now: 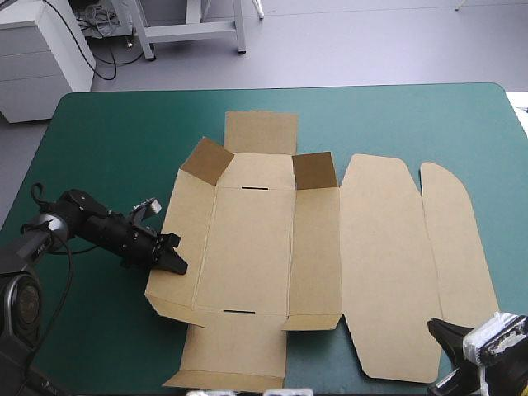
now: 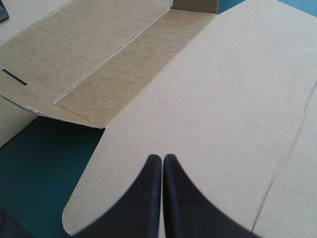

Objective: Fold the box

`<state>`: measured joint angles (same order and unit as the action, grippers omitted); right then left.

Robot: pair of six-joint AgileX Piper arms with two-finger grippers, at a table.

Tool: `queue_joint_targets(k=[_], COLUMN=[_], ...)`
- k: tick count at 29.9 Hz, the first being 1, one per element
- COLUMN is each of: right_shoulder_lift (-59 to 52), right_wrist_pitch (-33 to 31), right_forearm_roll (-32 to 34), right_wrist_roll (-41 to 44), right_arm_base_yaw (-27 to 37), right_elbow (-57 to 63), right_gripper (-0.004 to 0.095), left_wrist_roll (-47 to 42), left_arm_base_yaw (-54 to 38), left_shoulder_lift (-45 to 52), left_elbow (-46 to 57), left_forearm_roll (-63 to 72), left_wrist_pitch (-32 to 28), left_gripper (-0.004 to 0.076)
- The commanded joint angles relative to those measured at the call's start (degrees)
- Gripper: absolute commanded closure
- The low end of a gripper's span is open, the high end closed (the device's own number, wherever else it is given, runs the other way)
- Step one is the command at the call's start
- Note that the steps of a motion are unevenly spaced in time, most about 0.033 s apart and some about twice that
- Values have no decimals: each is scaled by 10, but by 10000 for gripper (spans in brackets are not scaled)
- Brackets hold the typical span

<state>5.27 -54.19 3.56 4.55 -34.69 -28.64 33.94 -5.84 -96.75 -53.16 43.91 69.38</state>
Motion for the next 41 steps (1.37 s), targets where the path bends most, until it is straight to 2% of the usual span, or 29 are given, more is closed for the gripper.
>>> queue_joint_targets(k=[1, 7, 17, 23, 36, 41], right_shoulder_lift=[7, 7, 7, 7, 7, 7], right_wrist_pitch=[43, 43, 43, 43, 44, 44], right_forearm_roll=[5, 5, 5, 5, 3, 3], right_wrist_roll=[-5, -5, -2, 0, 5, 6], right_arm_base_yaw=[1, 1, 1, 1, 1, 1], right_elbow=[-12, -12, -12, -12, -12, -12], right_gripper=[920, 920, 920, 920, 920, 920], left_wrist_roll=[5, 13, -20, -48, -49, -43], left_arm_base_yaw=[4, 4, 7, 66, 290, 355], left_shoulder_lift=[18, 36, 81, 81, 80, 80], left_elbow=[-11, -52, -211, -283, -343, -343], left_forearm_roll=[10, -48, -209, -361, -626, -672], left_wrist_pitch=[51, 51, 50, 36, -137, -214], left_gripper=[726, 726, 731, 732, 732, 732])
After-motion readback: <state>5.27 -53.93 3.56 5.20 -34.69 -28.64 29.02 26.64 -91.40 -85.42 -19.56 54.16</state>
